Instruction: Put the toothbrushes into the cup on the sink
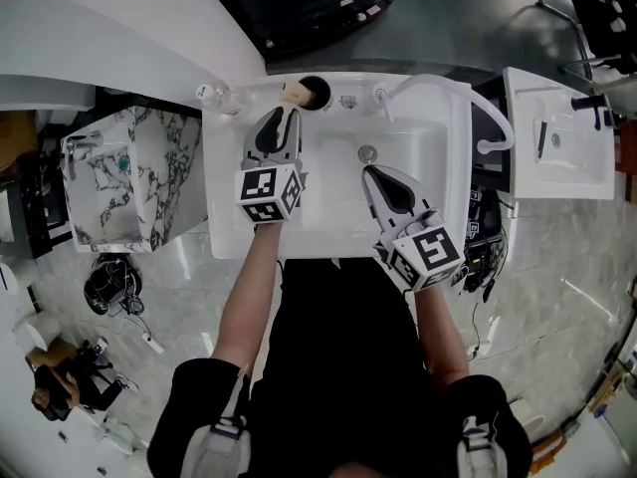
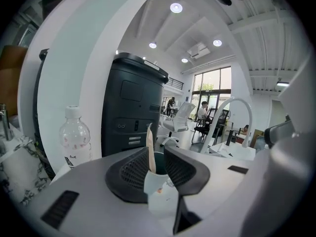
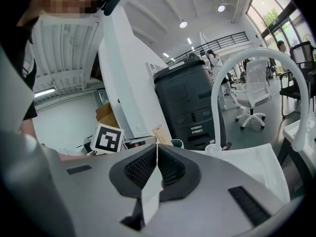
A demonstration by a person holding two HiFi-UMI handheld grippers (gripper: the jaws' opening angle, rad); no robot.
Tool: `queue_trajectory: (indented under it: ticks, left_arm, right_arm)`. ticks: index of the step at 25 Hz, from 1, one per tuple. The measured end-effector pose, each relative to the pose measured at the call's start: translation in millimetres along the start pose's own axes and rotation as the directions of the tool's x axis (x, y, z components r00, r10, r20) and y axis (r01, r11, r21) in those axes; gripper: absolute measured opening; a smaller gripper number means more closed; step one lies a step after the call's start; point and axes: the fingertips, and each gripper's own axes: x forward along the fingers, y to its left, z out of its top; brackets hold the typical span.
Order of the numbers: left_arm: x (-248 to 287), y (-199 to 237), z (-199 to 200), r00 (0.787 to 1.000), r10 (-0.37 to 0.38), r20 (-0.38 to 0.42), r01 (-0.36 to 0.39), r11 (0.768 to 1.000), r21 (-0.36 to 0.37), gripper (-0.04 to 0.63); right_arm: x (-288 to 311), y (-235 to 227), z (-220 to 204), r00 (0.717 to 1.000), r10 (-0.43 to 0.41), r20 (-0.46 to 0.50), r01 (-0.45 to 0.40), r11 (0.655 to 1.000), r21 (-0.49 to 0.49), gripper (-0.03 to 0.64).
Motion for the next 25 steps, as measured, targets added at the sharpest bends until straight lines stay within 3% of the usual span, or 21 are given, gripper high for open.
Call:
queue_trajectory:
  ticks: [25]
  left_arm:
    - [-72, -44, 18, 0.996, 0.040, 0.076, -0.045, 0.997, 0.060, 0.014]
  right_arm:
    - [-37, 18, 4, 0.995, 0.073, 0.075, -0.071, 0.997, -0.020, 0.032]
